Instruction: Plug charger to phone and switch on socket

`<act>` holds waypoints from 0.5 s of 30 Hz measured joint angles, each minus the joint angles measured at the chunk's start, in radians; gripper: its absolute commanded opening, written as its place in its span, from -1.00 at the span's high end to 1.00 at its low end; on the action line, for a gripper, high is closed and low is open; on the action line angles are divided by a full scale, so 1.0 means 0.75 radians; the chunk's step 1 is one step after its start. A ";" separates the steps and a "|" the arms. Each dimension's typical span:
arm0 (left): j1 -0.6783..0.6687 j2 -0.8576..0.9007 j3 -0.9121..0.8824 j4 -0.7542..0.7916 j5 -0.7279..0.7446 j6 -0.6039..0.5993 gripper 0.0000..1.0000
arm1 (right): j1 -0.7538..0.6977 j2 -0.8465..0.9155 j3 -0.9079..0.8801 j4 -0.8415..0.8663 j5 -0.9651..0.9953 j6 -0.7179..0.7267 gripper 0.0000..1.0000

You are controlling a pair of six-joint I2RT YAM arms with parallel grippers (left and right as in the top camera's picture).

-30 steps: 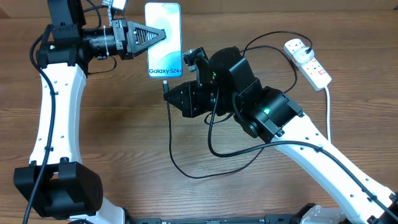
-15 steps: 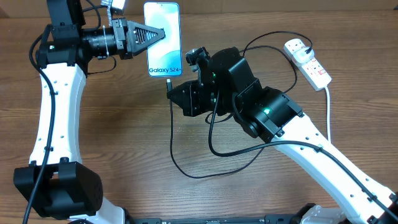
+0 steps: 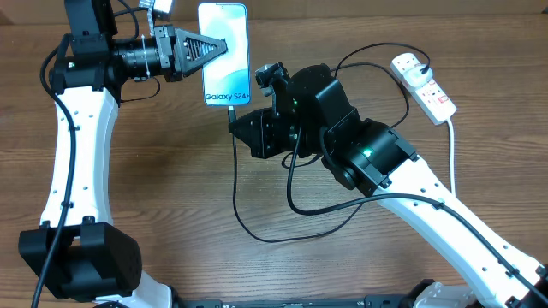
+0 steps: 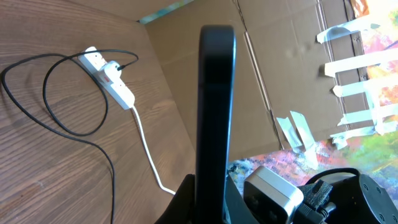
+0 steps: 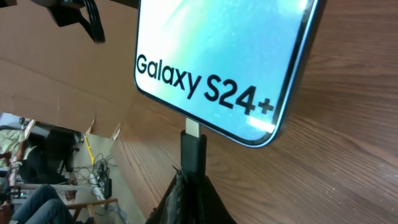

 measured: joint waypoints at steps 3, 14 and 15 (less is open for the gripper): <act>0.000 0.000 0.000 -0.001 0.000 0.000 0.92 | -0.001 0.000 0.000 0.002 0.000 0.001 0.93; 0.001 0.000 0.000 -0.019 -0.001 0.000 0.92 | 0.000 0.000 0.000 0.008 -0.005 0.003 0.93; 0.001 0.000 0.000 -0.024 -0.001 0.000 0.92 | 0.001 0.000 0.000 0.009 -0.006 0.004 0.93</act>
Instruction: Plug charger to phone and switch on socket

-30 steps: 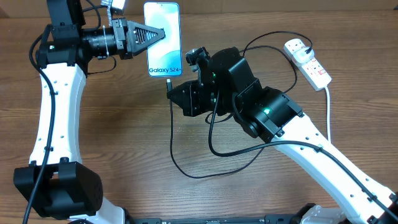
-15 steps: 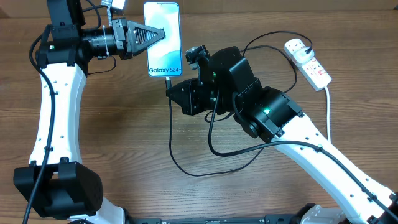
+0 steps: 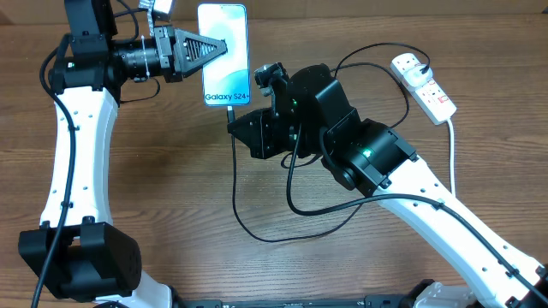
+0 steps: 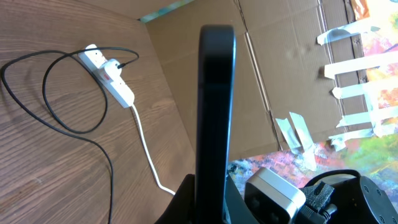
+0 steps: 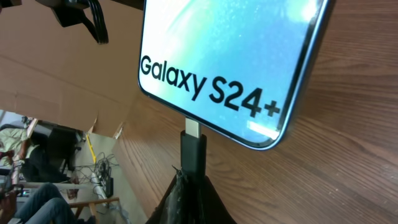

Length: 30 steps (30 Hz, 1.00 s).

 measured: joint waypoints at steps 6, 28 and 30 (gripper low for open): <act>0.000 0.000 0.000 -0.006 0.000 0.000 0.92 | 0.002 0.000 0.000 0.006 -0.001 0.002 0.93; -0.001 0.000 0.000 -0.006 0.001 0.000 0.92 | 0.001 0.000 0.000 -0.007 0.017 0.007 0.93; -0.001 0.000 0.000 -0.006 0.001 0.001 0.92 | 0.002 0.000 0.000 -0.007 0.017 0.007 0.93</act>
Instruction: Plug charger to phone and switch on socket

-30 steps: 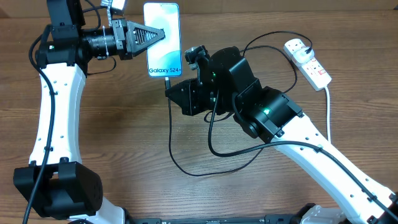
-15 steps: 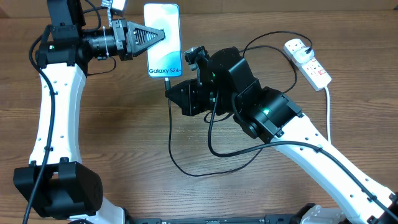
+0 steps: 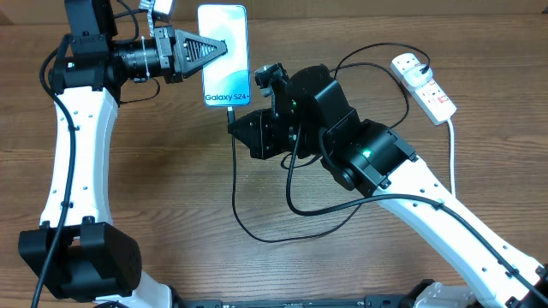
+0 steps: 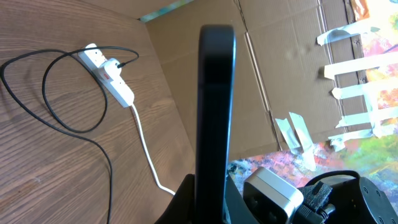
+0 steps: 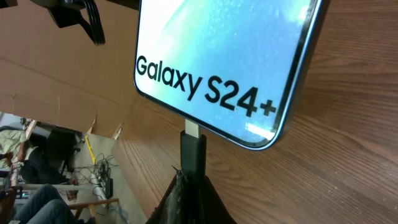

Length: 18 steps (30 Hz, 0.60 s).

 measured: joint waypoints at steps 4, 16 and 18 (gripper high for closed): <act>-0.002 0.000 0.000 0.000 0.000 0.006 0.92 | -0.001 0.000 0.000 0.001 -0.001 0.001 0.93; -0.020 0.000 0.000 0.000 -0.001 0.010 0.91 | 0.002 0.000 0.000 0.003 0.009 0.001 0.93; -0.020 0.000 0.000 0.000 -0.001 0.010 0.92 | 0.002 0.000 0.000 0.003 0.010 0.000 0.93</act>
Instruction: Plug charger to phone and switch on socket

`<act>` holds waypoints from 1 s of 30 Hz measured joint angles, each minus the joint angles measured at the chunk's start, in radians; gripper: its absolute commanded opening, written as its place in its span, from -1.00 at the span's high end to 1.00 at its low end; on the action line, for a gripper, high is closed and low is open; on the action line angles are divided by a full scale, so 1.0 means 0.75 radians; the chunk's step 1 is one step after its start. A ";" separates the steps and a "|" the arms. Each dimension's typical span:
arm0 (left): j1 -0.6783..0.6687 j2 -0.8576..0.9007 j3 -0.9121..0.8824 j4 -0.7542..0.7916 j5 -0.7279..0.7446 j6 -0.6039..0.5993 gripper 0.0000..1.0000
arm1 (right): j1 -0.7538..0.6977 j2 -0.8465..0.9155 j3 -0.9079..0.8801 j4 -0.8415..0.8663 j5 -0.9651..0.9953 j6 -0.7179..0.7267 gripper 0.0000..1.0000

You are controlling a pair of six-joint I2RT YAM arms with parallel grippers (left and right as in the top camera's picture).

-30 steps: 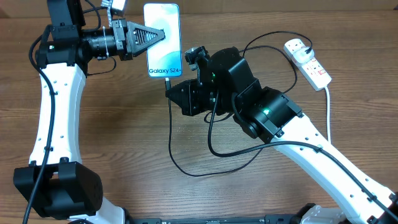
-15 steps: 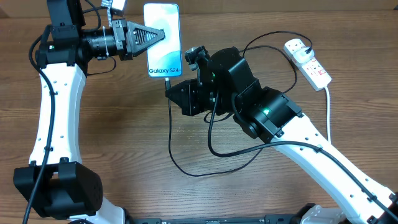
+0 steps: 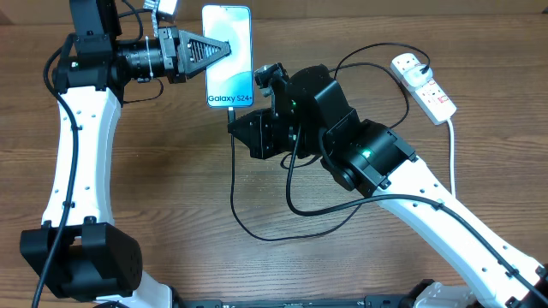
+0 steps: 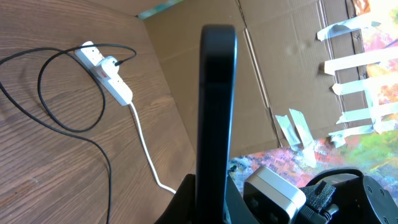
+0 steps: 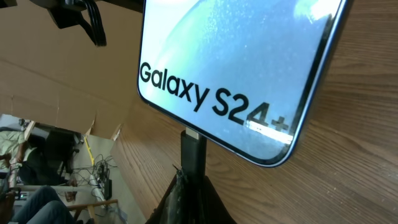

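Note:
The phone (image 3: 228,60), its lit screen reading Galaxy S24+, hangs above the table's far side with my left gripper (image 3: 216,47) shut on it. The left wrist view shows the phone (image 4: 216,106) edge-on between the fingers (image 4: 186,202). My right gripper (image 3: 236,118) is shut on the black charger plug (image 5: 193,155), just below the phone's bottom edge (image 5: 236,134). Only a sliver of the plug's metal tip shows against that edge; whether it is seated I cannot tell. The white socket strip (image 3: 424,84) lies at the far right, with a plug in it.
The black charger cable (image 3: 257,231) loops across the middle of the wooden table (image 3: 171,197) and runs to the socket strip (image 4: 106,73). A white lead (image 3: 451,154) trails from the strip toward the front. Cardboard walls (image 4: 280,68) stand behind the table.
The phone has shifted slightly right in my left gripper's hold. Its bottom edge now sits closer over the plug, and less of the metal tip shows. The right gripper kept its place.
At each earlier moment my left gripper held the phone and my right gripper held the plug just under its bottom edge, the metal tip showing. The phone wavered slightly between moments. Now it lies further right and covers more of the tip.

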 measured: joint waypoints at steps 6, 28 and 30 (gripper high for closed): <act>0.000 0.000 0.000 0.001 0.000 0.000 0.91 | 0.004 0.000 0.000 0.012 0.005 0.001 0.93; 0.006 0.000 0.001 -0.040 0.016 0.077 0.92 | 0.012 0.000 -0.001 0.031 0.013 0.035 0.87; 0.006 0.000 0.001 -0.040 0.015 0.077 0.92 | 0.009 0.000 0.000 0.027 0.013 0.035 0.80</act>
